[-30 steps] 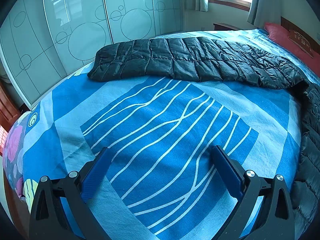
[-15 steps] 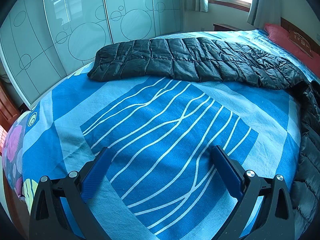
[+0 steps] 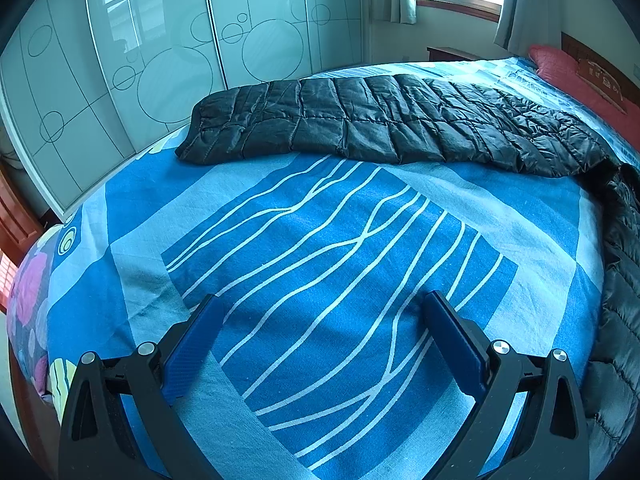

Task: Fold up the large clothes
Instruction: 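Carry the held sleeve across the jacket body and lower it with the right tool, then open the right tool to release the sleeve on the jacket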

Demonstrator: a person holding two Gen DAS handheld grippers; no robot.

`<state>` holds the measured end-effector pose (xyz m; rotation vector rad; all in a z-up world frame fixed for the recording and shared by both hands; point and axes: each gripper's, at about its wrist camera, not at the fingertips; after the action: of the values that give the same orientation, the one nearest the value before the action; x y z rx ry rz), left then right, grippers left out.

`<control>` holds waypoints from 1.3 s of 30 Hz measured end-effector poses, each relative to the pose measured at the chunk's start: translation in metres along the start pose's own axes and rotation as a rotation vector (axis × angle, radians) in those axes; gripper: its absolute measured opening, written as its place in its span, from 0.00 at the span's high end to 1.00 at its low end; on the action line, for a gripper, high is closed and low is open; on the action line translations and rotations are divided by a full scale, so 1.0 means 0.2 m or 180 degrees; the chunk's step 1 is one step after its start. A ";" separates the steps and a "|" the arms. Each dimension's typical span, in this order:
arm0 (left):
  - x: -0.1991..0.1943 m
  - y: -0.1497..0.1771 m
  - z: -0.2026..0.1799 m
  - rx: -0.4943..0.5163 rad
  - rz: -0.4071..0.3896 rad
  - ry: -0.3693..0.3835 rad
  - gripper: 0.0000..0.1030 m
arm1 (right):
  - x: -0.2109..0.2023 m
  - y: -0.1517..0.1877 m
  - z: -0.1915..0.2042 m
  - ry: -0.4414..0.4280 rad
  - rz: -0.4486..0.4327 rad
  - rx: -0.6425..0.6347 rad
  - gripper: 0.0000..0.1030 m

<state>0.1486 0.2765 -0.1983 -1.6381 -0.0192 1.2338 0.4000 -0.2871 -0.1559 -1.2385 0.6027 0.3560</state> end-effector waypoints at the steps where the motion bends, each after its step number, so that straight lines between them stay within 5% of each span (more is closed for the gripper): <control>1: 0.00 0.00 0.00 0.0005 0.0000 -0.0005 0.04 | 0.07 0.05 -0.04 -0.0023 0.0201 -0.0015 0.92; 3: 0.00 0.00 0.00 0.0009 -0.0001 -0.0010 0.04 | 0.21 0.13 -0.06 -0.0097 0.0519 -0.0135 0.92; 7: 0.00 0.00 0.00 0.0004 0.0001 -0.0005 0.04 | 0.15 0.07 -0.04 -0.0142 0.0397 -0.0253 0.93; 9: 0.00 0.01 -0.01 0.0003 -0.0004 -0.0006 0.04 | 0.07 -0.03 -0.01 -0.0155 0.0100 -0.0314 0.92; 12: 0.00 0.01 -0.01 0.0009 -0.0007 -0.0013 0.04 | 0.12 -0.15 0.03 -0.0128 -0.0023 -0.0359 0.81; 19: 0.00 0.01 -0.01 0.0010 -0.0009 -0.0014 0.04 | 0.60 -0.14 0.00 0.0003 0.0514 -0.0317 0.81; 23: 0.00 0.01 -0.01 0.0003 -0.0006 -0.0006 0.04 | 0.44 -0.17 0.06 0.0074 0.0298 -0.0398 0.81; 26: 0.00 0.01 -0.01 0.0009 -0.0013 -0.0015 0.04 | 0.25 -0.06 0.12 -0.0035 0.0091 -0.0512 0.71; 29: 0.00 0.01 -0.01 0.0012 -0.0011 -0.0017 0.04 | 0.35 0.07 0.11 0.0007 0.0381 -0.0552 0.65; 33: 0.00 0.00 0.00 0.0000 0.0001 -0.0003 0.04 | 0.30 0.07 0.15 0.0102 0.0326 -0.0594 0.65; 35: 0.00 0.00 0.00 -0.0014 0.0005 0.0011 0.04 | 0.14 0.06 0.19 -0.0091 0.0192 -0.0430 0.53; 36: 0.00 0.01 0.00 -0.0013 0.0001 0.0008 0.04 | 0.09 0.08 0.22 -0.0103 0.0104 -0.0443 0.35; 37: 0.00 0.01 0.00 -0.0003 -0.0009 -0.0003 0.04 | 0.03 0.10 0.26 -0.0092 0.0018 -0.0534 0.28; 39: 0.00 0.00 0.00 0.0002 -0.0004 -0.0006 0.04 | -0.02 0.16 0.33 -0.0037 -0.0075 -0.0733 0.28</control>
<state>0.1481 0.2769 -0.1993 -1.6361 -0.0209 1.2344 0.3949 -0.2153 -0.1651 -1.4617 0.5473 0.4212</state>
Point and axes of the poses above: each gripper's, at about its wrist camera, not at the fingertips, and x roughly the way its jaws point, z to its left, y to its underside, and after that the axes turned 7 degrees about -z, right-handed
